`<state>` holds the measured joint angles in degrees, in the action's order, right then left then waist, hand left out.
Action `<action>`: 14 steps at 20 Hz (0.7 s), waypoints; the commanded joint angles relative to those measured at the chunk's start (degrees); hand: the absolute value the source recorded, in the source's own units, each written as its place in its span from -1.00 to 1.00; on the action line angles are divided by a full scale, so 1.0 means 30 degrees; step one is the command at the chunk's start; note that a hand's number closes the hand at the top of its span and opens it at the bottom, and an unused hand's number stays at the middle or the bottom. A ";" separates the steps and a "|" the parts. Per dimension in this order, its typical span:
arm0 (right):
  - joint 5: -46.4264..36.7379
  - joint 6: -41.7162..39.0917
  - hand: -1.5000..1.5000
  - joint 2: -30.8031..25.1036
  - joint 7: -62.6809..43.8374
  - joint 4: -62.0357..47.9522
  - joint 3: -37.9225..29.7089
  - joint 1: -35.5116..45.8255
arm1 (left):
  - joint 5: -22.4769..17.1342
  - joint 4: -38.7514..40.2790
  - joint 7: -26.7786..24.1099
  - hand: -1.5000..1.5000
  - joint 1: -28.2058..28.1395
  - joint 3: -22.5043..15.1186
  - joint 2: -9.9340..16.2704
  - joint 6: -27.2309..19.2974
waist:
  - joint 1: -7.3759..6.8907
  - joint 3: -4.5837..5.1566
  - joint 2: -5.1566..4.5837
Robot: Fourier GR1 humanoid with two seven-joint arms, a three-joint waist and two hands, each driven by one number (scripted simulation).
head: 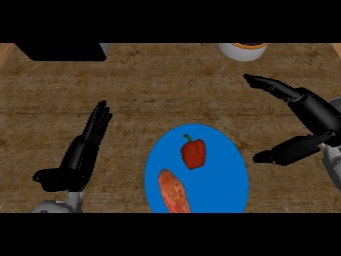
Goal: Pick the bell pepper from the plate and place it in the pan
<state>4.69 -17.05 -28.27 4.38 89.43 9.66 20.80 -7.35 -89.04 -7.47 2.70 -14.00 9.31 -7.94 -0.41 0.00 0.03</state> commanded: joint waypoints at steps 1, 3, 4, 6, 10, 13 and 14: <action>-0.1788 -0.0857 -1.00 -0.0380 -0.1597 -0.0429 0.1252 0.2054 | 0.0106 0.0357 -0.0381 0.00 0.0257 0.0206 0.0042 0.0319 | -0.0097 0.0017 -0.0036; -0.2153 -0.1638 -1.00 -0.0427 -0.2449 0.0278 0.2070 0.1905 | 0.0381 0.0119 0.0178 0.00 0.0207 0.0178 -0.0070 -0.0095 | 0.0021 0.0013 0.0002; -0.2755 -0.1313 -1.00 0.0334 -0.3572 0.0312 0.2956 0.2537 | 0.0271 -0.0402 0.1085 0.00 0.0544 0.0006 -0.0292 -0.0245 | -0.0051 0.0014 0.0009; -0.2733 -0.2389 -1.00 -0.0147 -0.4875 0.0534 0.3040 0.3257 | 0.0246 -0.0655 -0.0497 0.00 -0.1251 -0.0042 0.0190 0.0413 | -0.0077 0.0022 0.0034; -0.5254 -0.2947 -1.00 0.1022 -0.6604 -0.0206 0.5986 0.4592 | 0.0100 -0.0859 0.0629 0.00 -0.0116 0.0136 0.0047 0.0321 | -0.0205 0.0020 0.0026; -0.6710 -0.3945 -1.00 0.1316 -0.6144 -0.1959 0.7190 0.5486 | 0.0993 -0.0042 -0.0262 0.00 -0.0300 -0.0631 -0.0835 -0.0261 | -0.0246 0.0012 -0.0058; -0.6974 -0.4359 -1.00 0.1696 -0.6272 -0.2782 0.7455 0.6206 | 0.0387 0.0209 -0.0210 0.00 0.0131 0.0054 -0.0333 0.0414 | -0.0291 0.0016 -0.0087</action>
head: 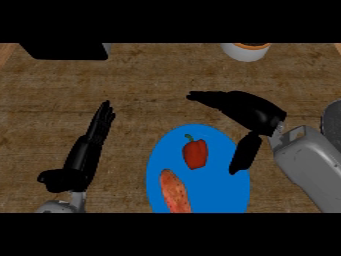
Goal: Pick the bell pepper from the plate and place it in the pan
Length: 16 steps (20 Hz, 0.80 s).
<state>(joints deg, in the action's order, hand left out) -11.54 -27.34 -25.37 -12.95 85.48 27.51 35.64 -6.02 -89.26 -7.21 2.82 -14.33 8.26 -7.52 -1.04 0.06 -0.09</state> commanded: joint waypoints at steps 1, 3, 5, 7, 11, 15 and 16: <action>-0.2185 -0.0565 -1.00 0.1597 -0.1451 -0.0824 0.2455 0.0751 | 0.0358 -0.0227 0.0037 0.00 -0.0265 -0.0140 -0.0157 -0.0223 | 0.0005 -0.0008 0.0016; -0.3701 -0.0195 -1.00 0.1573 -0.1362 -0.0531 0.3255 0.0046 | 0.0124 0.0164 0.0673 0.00 0.0464 0.0297 -0.0132 -0.0095 | 0.0231 -0.0015 0.0033; -0.3649 -0.1262 -1.00 0.1753 -0.2223 -0.0107 0.2785 -0.0210 | -0.0082 -0.0021 0.0330 0.00 0.0172 0.0646 0.0149 0.0462 | 0.0282 -0.0014 0.0049; -0.5039 -0.0428 -1.00 0.2290 -0.0928 -0.1625 0.2965 -0.0926 | 0.0327 -0.0697 -0.0290 0.00 -0.0944 0.0318 -0.0047 0.0314 | 0.0188 -0.0020 0.0026; -0.6499 -0.0164 -1.00 0.3295 -0.0685 -0.1795 0.2523 -0.1889 | 0.0202 -0.0114 -0.0351 0.00 -0.0897 0.1106 0.0284 0.1087 | 0.0256 -0.0019 0.0024; -0.7205 -0.1359 -1.00 0.3769 -0.1323 -0.0837 0.2310 -0.2798 | 0.0643 -0.1309 0.0305 0.00 -0.1100 0.0796 -0.0379 0.0668 | 0.0280 -0.0019 0.0046; -0.7704 -0.1025 -1.00 0.4569 -0.0274 -0.2983 0.1300 -0.1409 | 0.0423 -0.0742 0.0744 0.00 -0.0275 0.1151 -0.0262 0.1239 | 0.0239 -0.0020 0.0019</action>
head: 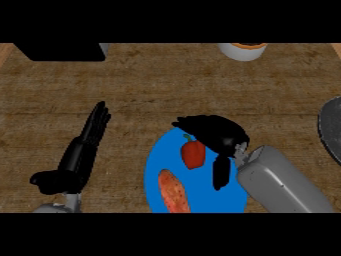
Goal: Pick the bell pepper from the plate and place it in the pan
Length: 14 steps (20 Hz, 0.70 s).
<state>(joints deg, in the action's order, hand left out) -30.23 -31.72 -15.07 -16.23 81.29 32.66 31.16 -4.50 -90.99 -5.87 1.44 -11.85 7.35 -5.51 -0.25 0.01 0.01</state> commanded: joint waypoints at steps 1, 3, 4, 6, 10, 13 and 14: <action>-0.1388 -0.0243 -1.00 0.1376 -0.0138 -0.0938 -0.0738 0.0001 | 0.1079 0.0338 -0.0322 0.00 -0.0015 -0.0569 -0.0988 -0.0516 | 0.0014 -0.0001 -0.0005; -0.1938 0.0464 -1.00 0.1023 0.2159 -0.2337 -0.1417 -0.0066 | 0.0357 0.0466 0.0026 0.00 0.0465 0.0502 -0.0332 0.0363 | -0.0017 -0.0003 -0.0019; -0.1813 0.0109 -1.00 0.1935 0.0614 -0.0764 -0.1381 -0.0560 | -0.0070 0.0691 -0.0174 0.00 0.0526 0.0839 -0.0147 0.1009 | 0.0028 0.0000 -0.0003; -0.1988 -0.0092 -1.00 0.2279 0.1354 -0.3142 -0.2259 0.1043 | 0.0477 -0.1359 0.1185 0.00 0.0044 0.0290 -0.0277 0.0311 | -0.0085 -0.0004 -0.0014; -0.3359 0.0110 -1.00 0.2582 0.2303 -0.2991 -0.2477 -0.0091 | 0.0264 0.0923 -0.0113 0.00 0.1164 0.1480 -0.0523 0.0997 | 0.0024 -0.0001 -0.0013; -0.4232 0.0412 -1.00 0.2626 0.3261 -0.3883 -0.2558 -0.0367 | 0.0840 0.0186 -0.0824 0.00 -0.0323 0.1007 -0.0452 0.1163 | -0.0001 -0.0001 -0.0004; -0.4766 0.0943 -1.00 0.3144 0.3431 -0.5148 -0.2665 0.0126 | 0.0479 0.0610 0.0016 0.00 0.0673 0.1471 -0.0539 0.1258 | -0.0008 -0.0002 -0.0015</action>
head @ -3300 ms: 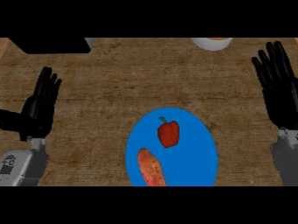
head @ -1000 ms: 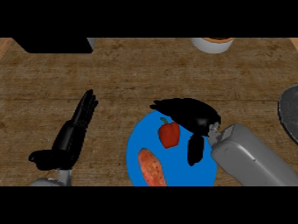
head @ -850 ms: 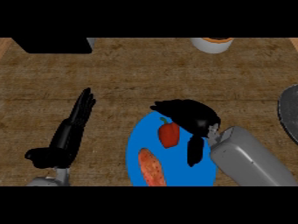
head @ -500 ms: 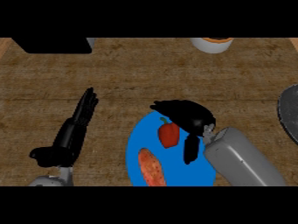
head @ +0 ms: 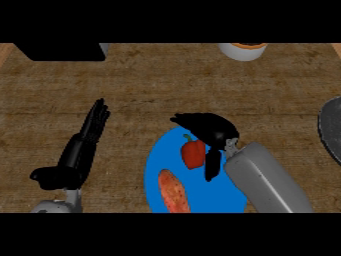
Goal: Pick the bell pepper from the plate and place it in the pan
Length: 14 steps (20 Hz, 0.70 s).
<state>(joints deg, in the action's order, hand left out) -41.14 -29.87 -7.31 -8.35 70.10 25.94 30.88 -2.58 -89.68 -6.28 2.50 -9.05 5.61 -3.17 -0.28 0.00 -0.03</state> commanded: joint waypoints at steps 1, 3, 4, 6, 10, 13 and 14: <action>-0.1073 0.0239 -1.00 0.1297 -0.0301 -0.1414 -0.0626 0.0516 | 0.0032 -0.0171 -0.0332 0.00 -0.0995 -0.0085 -0.0294 0.0325 | -0.0025 0.0001 0.0008; -0.1599 0.0156 -1.00 0.1198 0.0348 -0.2245 -0.0570 0.0293 | 0.0704 -0.0899 0.0477 0.00 -0.0725 -0.0466 -0.0630 -0.0285 | -0.0014 -0.0001 0.0010; -0.2264 0.1905 -1.00 0.1333 0.1527 -0.4201 -0.0084 0.0296 | 0.0869 0.0356 -0.0459 0.00 -0.0459 -0.0761 -0.1106 -0.0356 | -0.0059 -0.0002 -0.0027; -0.2356 -0.0036 1.00 0.1028 0.1809 -0.4155 0.0685 0.1083 | 0.1028 -0.1059 0.0756 0.00 -0.0406 -0.0953 -0.1132 -0.0736 | -0.0130 -0.0005 -0.0015; -0.3651 0.1200 1.00 0.0410 0.4181 -0.5743 0.0527 0.2107 | 0.0537 -0.1880 0.0465 0.00 -0.1733 -0.0859 -0.0631 0.0202 | -0.0165 -0.0004 -0.0010; -0.4667 0.1966 1.00 0.1165 0.3858 -0.5064 0.1233 0.0735 | 0.0415 -0.1579 0.1088 0.00 -0.0732 -0.0084 -0.0507 0.0154 | -0.0025 -0.0002 0.0015; -0.4668 0.2449 1.00 0.0959 0.4791 -0.5558 0.0757 0.1034 | 0.1425 -0.1432 0.0503 0.00 -0.1197 -0.0938 -0.1158 -0.0586 | -0.0041 -0.0003 0.0005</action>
<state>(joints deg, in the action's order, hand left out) -52.40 -24.84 -4.77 2.75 56.27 27.26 36.01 -0.63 -92.21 -4.54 0.86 -9.96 3.54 -3.34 -0.48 0.16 0.74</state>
